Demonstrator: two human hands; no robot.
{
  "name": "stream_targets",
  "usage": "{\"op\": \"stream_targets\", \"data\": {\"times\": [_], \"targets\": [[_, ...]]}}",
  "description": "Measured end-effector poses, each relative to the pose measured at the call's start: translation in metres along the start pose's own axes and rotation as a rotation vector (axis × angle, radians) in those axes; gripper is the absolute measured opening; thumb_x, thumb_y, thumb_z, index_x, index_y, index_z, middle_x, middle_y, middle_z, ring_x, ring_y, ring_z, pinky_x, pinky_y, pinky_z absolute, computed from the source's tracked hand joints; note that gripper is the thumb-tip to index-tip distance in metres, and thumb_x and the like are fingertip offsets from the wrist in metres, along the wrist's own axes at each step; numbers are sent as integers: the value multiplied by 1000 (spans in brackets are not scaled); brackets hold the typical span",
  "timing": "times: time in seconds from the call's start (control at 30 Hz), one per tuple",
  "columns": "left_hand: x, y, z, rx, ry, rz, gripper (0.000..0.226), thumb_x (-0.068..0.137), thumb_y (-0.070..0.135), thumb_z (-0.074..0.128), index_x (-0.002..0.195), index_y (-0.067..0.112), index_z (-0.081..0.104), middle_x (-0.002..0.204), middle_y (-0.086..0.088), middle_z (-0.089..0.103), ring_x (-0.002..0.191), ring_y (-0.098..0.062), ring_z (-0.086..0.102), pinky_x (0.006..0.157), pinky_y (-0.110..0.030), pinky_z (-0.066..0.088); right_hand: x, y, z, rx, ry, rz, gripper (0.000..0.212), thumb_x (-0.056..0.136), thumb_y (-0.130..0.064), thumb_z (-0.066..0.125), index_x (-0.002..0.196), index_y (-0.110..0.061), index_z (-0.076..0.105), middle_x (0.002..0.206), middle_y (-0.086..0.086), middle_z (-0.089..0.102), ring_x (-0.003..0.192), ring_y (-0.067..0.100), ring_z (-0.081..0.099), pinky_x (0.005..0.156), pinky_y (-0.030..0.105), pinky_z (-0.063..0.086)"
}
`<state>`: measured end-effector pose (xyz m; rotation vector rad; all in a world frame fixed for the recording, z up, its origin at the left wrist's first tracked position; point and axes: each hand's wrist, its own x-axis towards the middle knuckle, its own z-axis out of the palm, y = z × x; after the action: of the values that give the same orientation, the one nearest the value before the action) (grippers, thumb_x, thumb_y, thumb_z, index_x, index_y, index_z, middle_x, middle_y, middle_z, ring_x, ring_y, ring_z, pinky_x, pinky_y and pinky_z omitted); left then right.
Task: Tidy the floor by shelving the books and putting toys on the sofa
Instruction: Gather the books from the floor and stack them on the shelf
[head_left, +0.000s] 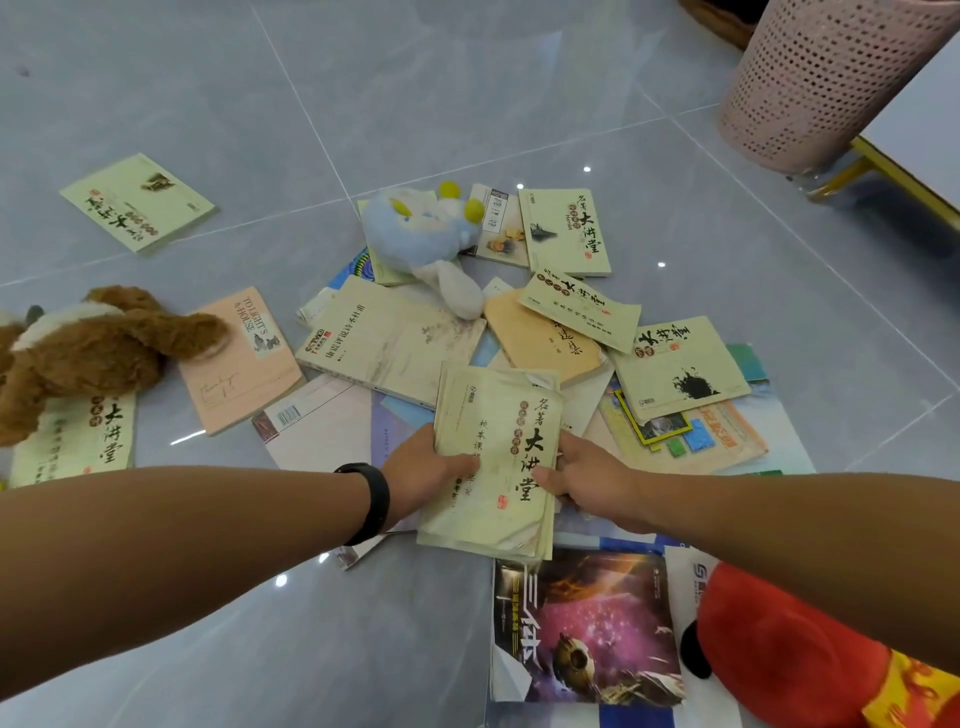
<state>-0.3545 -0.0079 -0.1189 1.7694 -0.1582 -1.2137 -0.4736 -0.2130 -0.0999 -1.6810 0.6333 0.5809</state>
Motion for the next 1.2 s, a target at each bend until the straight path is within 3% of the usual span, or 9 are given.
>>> {"op": "stream_targets", "data": {"times": [0.1, 0.17, 0.27, 0.4, 0.53, 0.63, 0.83, 1.0, 1.2], "targets": [[-1, 7, -7, 11, 78, 37, 44, 89, 21, 74, 130, 25, 58, 119, 9, 72, 105, -13, 70, 97, -41, 56, 9, -3, -4, -134, 15, 10, 22, 99, -28, 63, 121, -24, 63, 109, -7, 73, 102, 16, 68, 93, 34, 54], [-1, 10, -14, 39, 129, 59, 43, 90, 20, 72, 130, 25, 58, 117, 9, 72, 103, -14, 70, 96, -42, 56, 14, -12, -15, -508, 112, -30, 25, 102, -41, 54, 106, -18, 65, 96, -2, 71, 92, 21, 67, 87, 38, 53], [-1, 12, -28, 25, 252, 56, 40, 91, 21, 72, 126, 27, 55, 117, 6, 71, 102, -20, 70, 94, -46, 57, 26, -28, -30, -904, 299, -118, 26, 101, -45, 48, 108, -22, 59, 108, -1, 62, 98, 20, 58, 82, 38, 49], [-2, 19, -53, 26, 383, 54, 40, 92, 23, 70, 126, 27, 50, 118, 3, 69, 97, -22, 71, 87, -46, 59, 49, -45, -43, -1100, 418, -140, 44, 98, -47, 53, 133, -20, 48, 131, 4, 48, 120, 27, 46, 89, 42, 46], [1, 23, -74, 45, 450, 36, 38, 92, 23, 71, 122, 26, 48, 120, 2, 66, 100, -23, 68, 87, -42, 57, 69, -58, -39, -1143, 388, -63, 69, 93, -56, 60, 147, -19, 38, 151, 9, 34, 135, 30, 36, 99, 46, 43], [7, 21, -82, 71, 458, 0, 42, 91, 23, 72, 125, 23, 47, 122, -1, 64, 105, -25, 66, 90, -41, 56, 80, -63, -29, -1129, 362, 19, 78, 88, -62, 63, 144, -16, 36, 149, 11, 34, 133, 33, 37, 95, 46, 44], [16, 22, -87, 22, 434, -20, 50, 90, 28, 74, 130, 23, 46, 120, 2, 65, 102, -22, 67, 93, -44, 56, 92, -54, -27, -1234, 368, -7, 46, 102, -28, 51, 139, -7, 33, 137, 17, 40, 118, 36, 46, 82, 42, 45], [18, 25, -91, -105, 380, -37, 56, 85, 29, 80, 132, 24, 51, 118, 5, 69, 99, -19, 71, 94, -43, 57, 86, -64, -38, -1278, 375, -59, 32, 103, -20, 46, 128, -4, 37, 114, 14, 57, 91, 30, 63, 61, 34, 40], [12, 31, -93, -85, 286, -61, 55, 82, 34, 82, 129, 26, 55, 115, 4, 72, 98, -20, 73, 94, -43, 58, 62, -58, -21, -1170, 344, 1, 11, 98, -10, 43, 109, -10, 42, 75, 3, 49, 60, 18, 47, 47, 32, 31]]}}
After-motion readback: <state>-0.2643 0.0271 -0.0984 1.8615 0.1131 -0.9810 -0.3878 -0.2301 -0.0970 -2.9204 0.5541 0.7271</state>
